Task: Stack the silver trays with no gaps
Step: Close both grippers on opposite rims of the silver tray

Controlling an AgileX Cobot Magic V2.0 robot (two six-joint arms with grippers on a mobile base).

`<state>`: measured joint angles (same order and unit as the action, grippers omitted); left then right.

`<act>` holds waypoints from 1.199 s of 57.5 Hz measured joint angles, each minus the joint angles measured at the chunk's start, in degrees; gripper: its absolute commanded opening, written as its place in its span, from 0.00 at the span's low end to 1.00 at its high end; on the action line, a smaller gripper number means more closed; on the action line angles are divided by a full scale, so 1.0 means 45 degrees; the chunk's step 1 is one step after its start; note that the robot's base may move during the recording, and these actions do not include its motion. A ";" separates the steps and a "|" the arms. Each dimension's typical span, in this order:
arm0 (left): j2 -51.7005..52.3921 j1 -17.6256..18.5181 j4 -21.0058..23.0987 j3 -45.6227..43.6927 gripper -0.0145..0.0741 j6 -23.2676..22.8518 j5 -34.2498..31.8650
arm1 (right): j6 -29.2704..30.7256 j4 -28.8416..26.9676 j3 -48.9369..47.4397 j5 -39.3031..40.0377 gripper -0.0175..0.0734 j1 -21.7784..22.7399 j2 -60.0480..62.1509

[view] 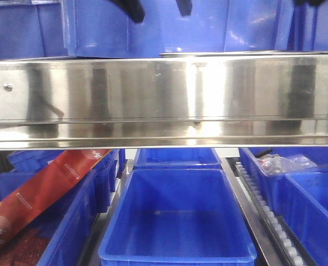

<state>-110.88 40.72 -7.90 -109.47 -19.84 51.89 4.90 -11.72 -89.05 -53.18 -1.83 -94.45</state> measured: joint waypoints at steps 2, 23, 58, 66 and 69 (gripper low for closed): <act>-0.0035 0.0000 -0.0063 0.0000 0.67 -0.0196 0.0000 | 0.0000 0.0000 0.0000 0.0000 0.64 0.0000 -0.0137; -0.0926 0.0000 -0.0234 0.0000 0.67 -0.0917 -0.0023 | 0.0000 0.0000 0.0000 0.0053 0.61 0.0000 -0.1205; -0.1360 0.0000 -0.0362 0.0000 0.67 -0.0943 -0.0372 | 0.0000 0.0000 -0.0028 0.1108 0.61 0.0000 -0.2102; -0.1411 0.0000 -0.0362 0.0000 0.67 -0.0943 -0.0343 | 0.0000 0.0044 -0.0028 0.1186 0.61 0.0000 -0.2145; -0.1411 0.0000 -0.0362 0.0000 0.67 -0.0943 -0.0368 | 0.0000 0.0072 -0.0028 0.1288 0.61 0.0000 -0.2145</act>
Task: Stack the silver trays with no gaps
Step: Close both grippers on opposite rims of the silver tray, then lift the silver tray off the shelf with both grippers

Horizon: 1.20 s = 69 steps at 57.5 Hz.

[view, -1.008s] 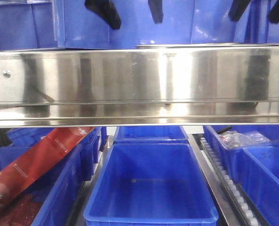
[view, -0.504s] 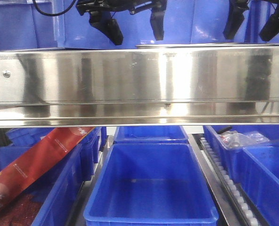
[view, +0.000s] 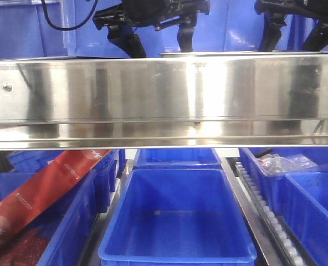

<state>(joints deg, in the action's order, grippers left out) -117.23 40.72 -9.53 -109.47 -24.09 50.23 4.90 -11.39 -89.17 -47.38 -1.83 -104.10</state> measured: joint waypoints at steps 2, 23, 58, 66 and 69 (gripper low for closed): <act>0.0000 0.0000 0.0000 0.0000 0.67 0.0000 -0.0031 | 0.0000 0.0000 0.0000 0.0047 0.61 0.0000 0.0000; -0.0123 0.0000 0.0000 0.0000 0.59 0.0000 -0.0340 | 0.0000 0.0223 0.0000 0.0088 0.61 0.0000 0.0000; -0.0241 -0.0026 -0.0098 0.0000 0.24 -0.0024 -0.0293 | 0.0000 0.0613 0.0000 0.0037 0.13 0.0000 -0.0172; -0.0260 -0.0128 -0.0268 0.0000 0.16 -0.0126 -0.0124 | -0.0026 0.0721 0.0000 -0.0029 0.10 0.0052 -0.0172; -0.0260 -0.0128 -0.0268 0.0000 0.16 -0.0180 -0.0124 | -0.0051 0.0721 0.0000 -0.0052 0.10 0.0052 -0.0172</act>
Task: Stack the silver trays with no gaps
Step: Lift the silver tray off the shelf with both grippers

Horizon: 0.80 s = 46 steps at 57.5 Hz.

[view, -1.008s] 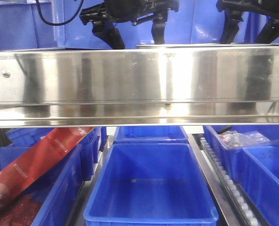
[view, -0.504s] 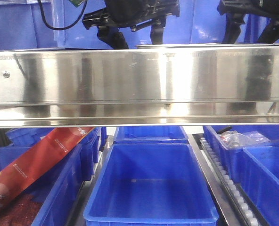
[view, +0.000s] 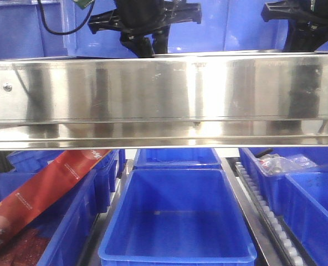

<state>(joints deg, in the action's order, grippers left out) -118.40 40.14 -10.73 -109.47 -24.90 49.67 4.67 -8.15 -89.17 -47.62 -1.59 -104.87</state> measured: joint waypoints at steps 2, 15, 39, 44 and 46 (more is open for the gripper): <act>0.0000 0.0000 0.0000 0.0000 0.15 -0.0030 0.0000 | 0.0000 0.0000 0.0000 0.0000 0.10 0.0000 0.0000; 0.0000 0.0000 0.0000 0.0000 0.14 -0.0057 0.0124 | 0.0000 0.0000 0.0000 -0.0147 0.10 0.0000 0.0027; 0.0654 0.0024 0.0105 0.0000 0.14 -0.0108 0.0791 | -0.0026 -0.0101 0.0000 -0.0913 0.10 -0.0023 0.1294; 0.0924 0.0049 0.0105 0.0000 0.14 -0.0108 0.0983 | -0.0026 -0.0178 0.0000 -0.1054 0.10 -0.0023 0.1522; 0.1038 0.0049 0.0105 0.0000 0.14 -0.0108 0.1021 | -0.0026 -0.0176 0.0000 -0.1122 0.10 -0.0023 0.1617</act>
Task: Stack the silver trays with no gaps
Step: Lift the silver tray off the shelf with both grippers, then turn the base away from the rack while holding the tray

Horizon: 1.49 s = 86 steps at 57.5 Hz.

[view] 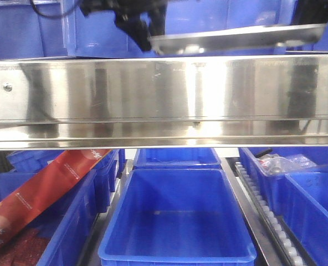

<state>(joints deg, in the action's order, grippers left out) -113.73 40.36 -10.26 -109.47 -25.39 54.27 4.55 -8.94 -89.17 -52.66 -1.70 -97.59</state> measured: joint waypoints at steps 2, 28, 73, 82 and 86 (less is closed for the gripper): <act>0.0121 0.0000 0.0000 0.0000 0.14 0.0000 0.0067 | 0.0000 -0.0028 0.0000 -0.0060 0.10 0.0000 0.0090; 0.1606 0.0019 -0.0176 -0.0027 0.14 0.0000 -0.0036 | -0.0030 -0.0177 -0.0419 -0.0159 0.10 -0.0023 0.1324; 0.1824 0.0019 -0.3244 -0.1789 0.14 -0.0026 -0.3968 | 0.0021 -0.0198 -0.2526 0.3555 0.10 -0.0039 0.1521; 0.1824 0.0019 -0.3433 -0.1789 0.14 -0.0026 -0.4094 | 0.0047 -0.0227 -0.2526 0.3877 0.10 -0.0039 0.1521; 0.1824 0.0019 -0.3433 -0.1789 0.14 -0.0026 -0.4114 | 0.0047 -0.0227 -0.2526 0.3905 0.10 -0.0039 0.1521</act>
<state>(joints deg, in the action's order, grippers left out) -105.53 40.44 -25.71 -117.52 -25.51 35.76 4.76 -9.96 -100.54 -35.09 -1.87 -90.75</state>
